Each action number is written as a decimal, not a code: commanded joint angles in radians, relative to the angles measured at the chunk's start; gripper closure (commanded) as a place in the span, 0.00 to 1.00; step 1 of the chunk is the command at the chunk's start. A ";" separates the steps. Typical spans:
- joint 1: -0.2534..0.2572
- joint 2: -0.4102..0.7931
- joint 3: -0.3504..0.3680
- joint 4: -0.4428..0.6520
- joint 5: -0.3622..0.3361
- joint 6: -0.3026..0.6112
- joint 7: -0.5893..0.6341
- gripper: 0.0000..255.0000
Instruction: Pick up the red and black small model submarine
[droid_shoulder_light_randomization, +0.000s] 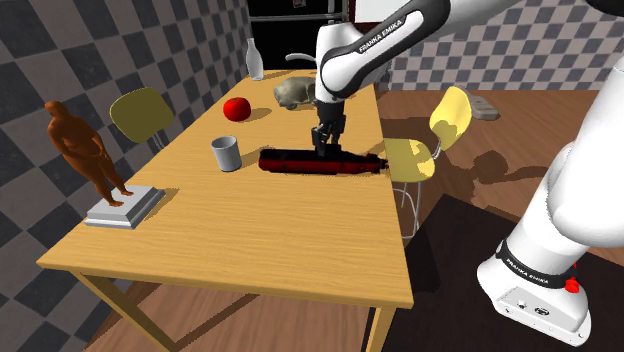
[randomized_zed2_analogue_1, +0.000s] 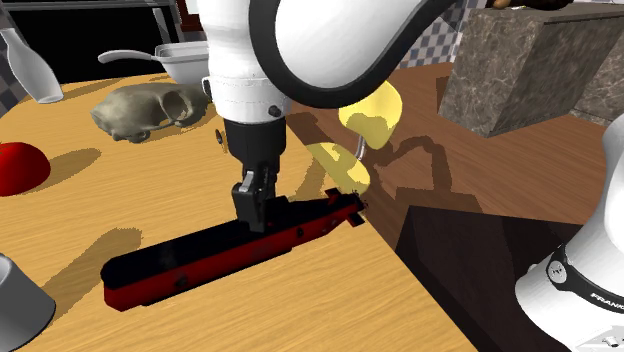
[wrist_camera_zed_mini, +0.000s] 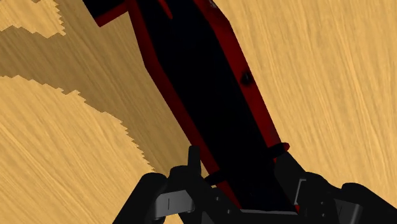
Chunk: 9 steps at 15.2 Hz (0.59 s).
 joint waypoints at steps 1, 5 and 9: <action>-0.001 -0.013 -0.001 0.016 0.000 -0.027 -0.001 1.00; -0.002 -0.036 -0.001 0.045 -0.001 -0.078 0.000 1.00; -0.002 -0.056 -0.002 0.076 -0.002 -0.130 0.002 1.00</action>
